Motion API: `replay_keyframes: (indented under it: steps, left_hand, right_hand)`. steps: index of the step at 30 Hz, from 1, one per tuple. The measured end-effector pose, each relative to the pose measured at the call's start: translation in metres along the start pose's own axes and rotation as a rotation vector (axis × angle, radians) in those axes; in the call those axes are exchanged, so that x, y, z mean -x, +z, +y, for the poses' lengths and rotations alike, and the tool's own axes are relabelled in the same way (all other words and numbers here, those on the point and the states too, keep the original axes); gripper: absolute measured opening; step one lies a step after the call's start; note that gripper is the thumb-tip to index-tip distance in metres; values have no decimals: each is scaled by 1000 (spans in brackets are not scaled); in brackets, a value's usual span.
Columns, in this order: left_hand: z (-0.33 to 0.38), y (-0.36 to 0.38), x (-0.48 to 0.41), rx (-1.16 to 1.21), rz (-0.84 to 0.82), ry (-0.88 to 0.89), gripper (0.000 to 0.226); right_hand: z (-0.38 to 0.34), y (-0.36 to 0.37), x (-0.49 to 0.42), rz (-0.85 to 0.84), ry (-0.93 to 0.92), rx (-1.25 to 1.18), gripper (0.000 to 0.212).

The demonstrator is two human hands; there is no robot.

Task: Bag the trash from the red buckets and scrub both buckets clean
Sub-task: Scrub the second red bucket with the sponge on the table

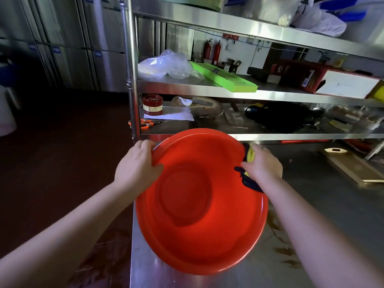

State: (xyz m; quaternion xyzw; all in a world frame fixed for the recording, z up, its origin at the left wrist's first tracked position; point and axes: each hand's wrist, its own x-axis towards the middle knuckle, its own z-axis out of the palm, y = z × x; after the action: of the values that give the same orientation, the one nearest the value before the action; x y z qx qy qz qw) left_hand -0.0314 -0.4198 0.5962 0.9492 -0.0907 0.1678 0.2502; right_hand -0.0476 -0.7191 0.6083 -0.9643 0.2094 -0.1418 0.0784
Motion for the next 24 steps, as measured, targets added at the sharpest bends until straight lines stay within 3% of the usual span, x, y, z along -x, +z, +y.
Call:
replay_keyframes:
  steps: [4, 6, 11, 16, 20, 24]
  left_hand:
    - [16, -5, -29, -381, 3, 180, 44]
    - [10, -3, -33, -457, -22, 252, 42]
    - [2, 17, -33, -67, -132, 30, 30]
    - [-3, 19, -35, 71, -142, -95, 30]
    - [-13, 19, -32, 175, -129, -268, 30]
    - [-19, 18, -34, 178, -164, -336, 35]
  right_hand:
    - [-35, -22, -9, 55, -227, 117, 47]
    - [-46, -26, -13, 67, -305, 154, 46]
    - [-49, -15, -21, 90, -344, 132, 53]
    - [-26, 4, -8, 168, -149, 62, 52]
    - [5, 28, 20, 63, 163, -241, 56]
    - [19, 23, 29, 275, 261, -651, 41]
